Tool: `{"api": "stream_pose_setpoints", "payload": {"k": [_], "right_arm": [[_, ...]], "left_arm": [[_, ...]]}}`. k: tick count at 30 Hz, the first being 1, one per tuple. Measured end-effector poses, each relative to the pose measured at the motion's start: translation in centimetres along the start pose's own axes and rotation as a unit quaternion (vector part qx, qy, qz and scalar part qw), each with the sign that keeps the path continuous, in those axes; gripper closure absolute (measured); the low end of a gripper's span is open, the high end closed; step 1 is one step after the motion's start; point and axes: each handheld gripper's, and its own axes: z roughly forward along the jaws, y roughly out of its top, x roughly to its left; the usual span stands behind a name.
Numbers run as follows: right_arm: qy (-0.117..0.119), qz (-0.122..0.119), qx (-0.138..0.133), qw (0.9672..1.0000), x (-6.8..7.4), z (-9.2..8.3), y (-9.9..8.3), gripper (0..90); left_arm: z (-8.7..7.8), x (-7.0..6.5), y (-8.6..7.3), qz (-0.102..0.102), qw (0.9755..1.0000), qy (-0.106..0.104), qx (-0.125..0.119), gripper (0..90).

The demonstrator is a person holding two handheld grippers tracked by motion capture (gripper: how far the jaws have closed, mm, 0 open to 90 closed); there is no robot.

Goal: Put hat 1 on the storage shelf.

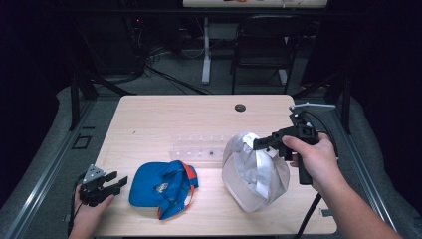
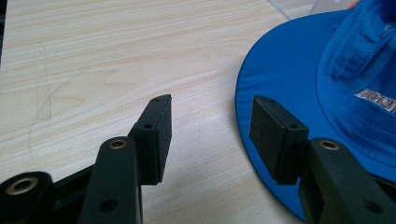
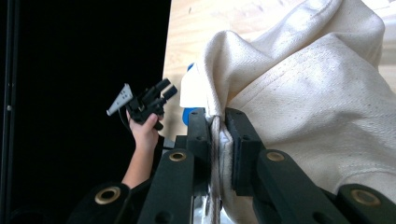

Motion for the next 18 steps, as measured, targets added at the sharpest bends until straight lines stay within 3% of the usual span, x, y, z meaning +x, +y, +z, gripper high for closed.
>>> {"api": "stream_pose_setpoints", "payload": {"k": [8, 18], "right_arm": [[0.008, -0.002, -0.034, 0.9994, 2.2, -1.0, 1.9, 81.1], [0.007, -0.016, -0.046, 0.9988, 5.5, 0.4, 4.8, 81.1]], "left_arm": [[0.0, 0.0, 0.1, 0.002, 1.0, -0.004, 0.003, 49.5], [0.0, -0.2, 0.1, 0.003, 1.0, -0.006, 0.001, 49.3]]}}
